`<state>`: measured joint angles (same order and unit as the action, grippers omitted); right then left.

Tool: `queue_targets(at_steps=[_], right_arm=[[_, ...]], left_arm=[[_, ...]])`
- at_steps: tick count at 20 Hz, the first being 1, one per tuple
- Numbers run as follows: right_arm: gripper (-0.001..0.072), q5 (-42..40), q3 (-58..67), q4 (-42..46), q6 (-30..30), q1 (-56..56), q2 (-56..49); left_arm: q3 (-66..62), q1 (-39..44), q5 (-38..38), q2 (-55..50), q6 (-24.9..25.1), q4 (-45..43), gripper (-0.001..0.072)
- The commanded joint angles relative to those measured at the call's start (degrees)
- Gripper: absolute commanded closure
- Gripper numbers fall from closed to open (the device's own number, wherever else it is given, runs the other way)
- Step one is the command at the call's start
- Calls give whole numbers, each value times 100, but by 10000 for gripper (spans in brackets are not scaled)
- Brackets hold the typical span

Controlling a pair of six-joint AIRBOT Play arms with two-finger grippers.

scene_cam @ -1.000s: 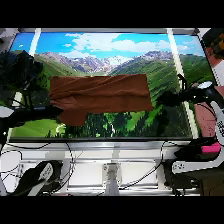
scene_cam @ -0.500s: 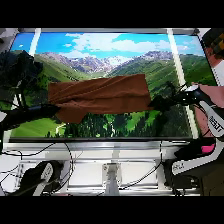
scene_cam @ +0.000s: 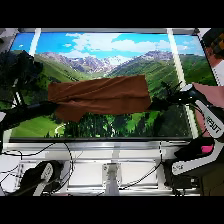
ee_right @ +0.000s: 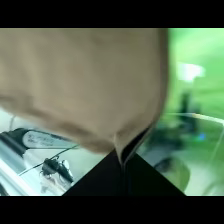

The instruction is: Fold the clothes and pants, and hang the long-sleeved shirts on hangers.

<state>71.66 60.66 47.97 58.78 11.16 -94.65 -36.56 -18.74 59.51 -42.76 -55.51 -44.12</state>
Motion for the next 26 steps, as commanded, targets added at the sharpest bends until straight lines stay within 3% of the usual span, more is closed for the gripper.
queue_targets(at_steps=[1, 5, 9, 16, 19, 21, 26], right_arm=[[693, 227, 4, -361, -527, -13, 535], [692, -273, 4, -1180, -595, -13, 1322], [693, -1762, 4, -2184, -503, -94, 1484], [693, -4330, 4, -1847, -208, -1467, 1329], [694, -5359, 4, -1593, 225, -1969, 1049], [694, -5744, 4, -1600, 372, -2092, 813], [695, -5906, 409, -1598, 376, -2096, 275]], left_arm=[[-13, -63, -907, 11, 2, 72, 689], [-151, -516, -1764, 13, 2, 92, 689], [-155, -621, -2964, -133, 111, 74, 690], [-157, 216, -4739, -1244, 111, 87, 692], [-240, 680, -5657, -1838, 109, 90, 693], [-420, 839, -6107, -2236, 109, 90, 694], [-916, 866, -6249, -2938, 109, 90, 694]])
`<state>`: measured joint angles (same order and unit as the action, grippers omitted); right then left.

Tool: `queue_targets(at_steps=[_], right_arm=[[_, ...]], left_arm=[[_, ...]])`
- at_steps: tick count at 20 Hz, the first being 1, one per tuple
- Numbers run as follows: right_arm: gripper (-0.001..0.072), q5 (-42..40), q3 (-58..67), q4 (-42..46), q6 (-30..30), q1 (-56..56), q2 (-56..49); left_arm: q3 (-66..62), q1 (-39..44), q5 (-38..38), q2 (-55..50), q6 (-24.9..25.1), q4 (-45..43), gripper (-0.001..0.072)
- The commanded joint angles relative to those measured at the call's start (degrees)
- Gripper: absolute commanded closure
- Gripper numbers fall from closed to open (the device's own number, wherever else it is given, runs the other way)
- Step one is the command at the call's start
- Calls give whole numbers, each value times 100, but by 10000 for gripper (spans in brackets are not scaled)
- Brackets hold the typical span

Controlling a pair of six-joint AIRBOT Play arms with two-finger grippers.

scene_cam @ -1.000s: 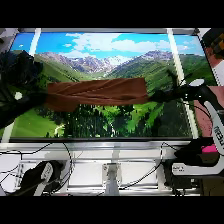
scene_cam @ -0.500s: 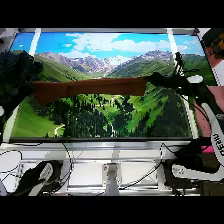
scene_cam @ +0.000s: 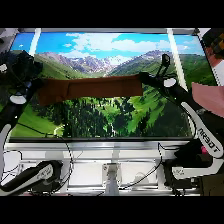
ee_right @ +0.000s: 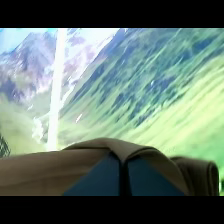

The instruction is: Fold the clothes and pants, and hang the long-sleeved shirts on hangers.

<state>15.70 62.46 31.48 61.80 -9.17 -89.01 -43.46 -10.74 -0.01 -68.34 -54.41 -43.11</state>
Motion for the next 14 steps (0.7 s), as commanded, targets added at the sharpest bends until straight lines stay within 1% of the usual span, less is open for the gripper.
queue_targets(at_steps=[1, 6, 8, 14], right_arm=[[695, -304, 424, 101, 76, -63, -439], [695, -116, 1123, 299, 118, -63, -1139], [695, -129, 1158, 369, 310, -63, -1263], [695, -76, 1158, 817, 337, -63, -1397]], left_arm=[[-251, 66, -345, -468, -2, -11, 694], [-289, 98, -461, -837, 0, -11, 693], [-363, 164, -520, -1023, -2, -11, 693], [-496, 330, -581, -1576, 0, -11, 692]])
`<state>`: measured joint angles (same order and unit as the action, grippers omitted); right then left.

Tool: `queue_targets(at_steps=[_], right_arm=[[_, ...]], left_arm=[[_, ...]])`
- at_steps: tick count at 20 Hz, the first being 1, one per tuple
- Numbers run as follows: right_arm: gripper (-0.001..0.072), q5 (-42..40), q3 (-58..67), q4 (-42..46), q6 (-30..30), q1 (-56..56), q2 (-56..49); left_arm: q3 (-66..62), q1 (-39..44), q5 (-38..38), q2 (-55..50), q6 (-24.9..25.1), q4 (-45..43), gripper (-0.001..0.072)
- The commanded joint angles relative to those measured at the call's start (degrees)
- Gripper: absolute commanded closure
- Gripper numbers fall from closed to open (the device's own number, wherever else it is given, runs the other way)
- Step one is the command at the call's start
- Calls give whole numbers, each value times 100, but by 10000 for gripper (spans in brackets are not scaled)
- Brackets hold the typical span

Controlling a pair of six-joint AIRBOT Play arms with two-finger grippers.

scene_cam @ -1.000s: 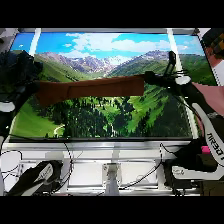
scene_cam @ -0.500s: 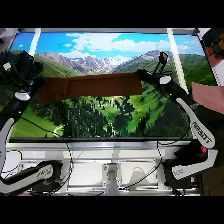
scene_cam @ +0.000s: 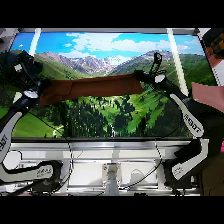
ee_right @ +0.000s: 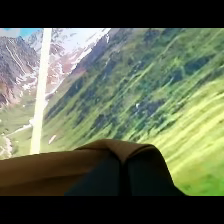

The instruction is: Fold the clothes and pants, and hang the long-sleeved shirts on hangers.

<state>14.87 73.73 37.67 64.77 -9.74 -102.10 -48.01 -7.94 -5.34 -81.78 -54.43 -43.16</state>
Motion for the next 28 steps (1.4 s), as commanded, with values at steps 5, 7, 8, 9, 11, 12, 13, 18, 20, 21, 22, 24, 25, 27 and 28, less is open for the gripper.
queue_targets(at_steps=[5, 7, 8, 9, 11, 12, 13, 18, 20, 21, 22, 24, 25, 27, 28], right_arm=[[650, -120, 33, 219, 9, -7, -92], [210, -92, 33, 223, 7, -22, -87], [162, -79, 33, 227, 7, -26, -83], [161, -63, 33, 232, 7, -26, -74], [162, -63, 31, 391, 7, -15, -2], [162, -13, 31, 518, 7, 9, 61], [162, 127, 42, 640, 9, 59, 131], [163, 2455, 581, 953, 197, 1038, 302], [163, 3674, 750, 951, 214, 1565, 299], [163, 4170, 782, 949, 210, 1779, 299], [163, 4555, 780, 938, 210, 1971, 297], [160, 4944, 780, 903, 210, 2181, 264], [128, 5014, 780, 905, 205, 2201, 249], [96, 5029, 780, 905, 155, 2164, 240], [96, 5027, 780, 907, 146, 2129, 240]], left_arm=[[-66, 55, -170, -260, 2, -9, 684], [-66, 72, -155, -254, 2, -9, 547], [-66, 87, -157, -251, 2, -9, 340], [-66, 94, -179, -249, 2, -9, 136], [-66, 94, -299, -223, 4, -13, 1], [-66, 92, -358, -166, 4, -13, 1], [-66, 90, -466, -87, 4, -20, 1], [-68, 87, -308, 743, 7, -31, 11], [-70, 87, 372, 1056, 7, -199, 10], [-70, 87, 820, 1180, 4, -424, 10], [-68, 83, 1283, 1287, 2, -525, 10], [-70, 50, 1963, 1423, -337, -522, 9], [-70, 11, 2179, 1460, -581, -522, 9], [-70, -282, 2605, 1475, -1095, -522, 10], [-70, -525, 2916, 1471, -1416, -522, 10]])
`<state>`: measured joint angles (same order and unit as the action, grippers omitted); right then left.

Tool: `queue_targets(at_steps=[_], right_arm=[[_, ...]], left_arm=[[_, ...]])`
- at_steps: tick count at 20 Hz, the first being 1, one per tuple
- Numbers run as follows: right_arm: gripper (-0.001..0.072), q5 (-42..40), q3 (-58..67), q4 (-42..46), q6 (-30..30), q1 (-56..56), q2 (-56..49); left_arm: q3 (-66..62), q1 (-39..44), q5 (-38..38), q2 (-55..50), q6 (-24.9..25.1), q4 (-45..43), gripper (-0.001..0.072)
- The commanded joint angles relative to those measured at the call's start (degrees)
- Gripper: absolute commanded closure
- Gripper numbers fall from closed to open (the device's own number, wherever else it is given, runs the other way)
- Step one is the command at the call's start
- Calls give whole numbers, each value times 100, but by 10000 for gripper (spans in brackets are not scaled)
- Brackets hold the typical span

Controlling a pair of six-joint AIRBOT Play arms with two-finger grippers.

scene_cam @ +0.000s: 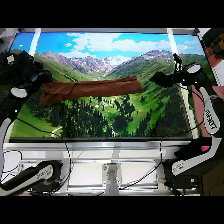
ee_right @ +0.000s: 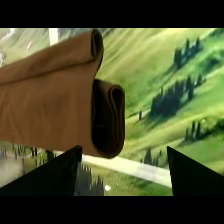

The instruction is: Fold the clothes and pants, and hang the long-sleeved shirts on hangers.

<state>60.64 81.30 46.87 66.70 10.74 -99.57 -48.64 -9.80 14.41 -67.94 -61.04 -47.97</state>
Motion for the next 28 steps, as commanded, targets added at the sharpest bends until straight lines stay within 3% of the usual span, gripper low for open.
queue_targets(at_steps=[1, 6, 11, 16, 19, 22, 28], right_arm=[[96, 442, 24, -13, -96, 33, -15], [96, 297, 24, -22, -188, -192, -13], [96, 310, 24, -13, -190, -223, -13], [96, 315, 24, -15, -190, -223, -11], [96, 323, 24, -17, -188, -223, -13], [96, 321, 24, -61, -188, -225, -13], [96, 444, 24, -245, -186, -225, -11]], left_arm=[[-7, -645, 1303, 85, -922, -42, 10], [-313, -1950, 2638, -468, -608, -44, 10], [-1864, -2162, 4214, -2072, -146, -44, 7], [-2588, -2074, 4341, -2979, -103, -44, 10], [-2614, -2184, 4356, -3056, 354, -94, 11], [-2636, -2243, 4481, -3064, 343, -719, 11], [-2636, -2236, 4701, -3296, 649, -310, 18]])
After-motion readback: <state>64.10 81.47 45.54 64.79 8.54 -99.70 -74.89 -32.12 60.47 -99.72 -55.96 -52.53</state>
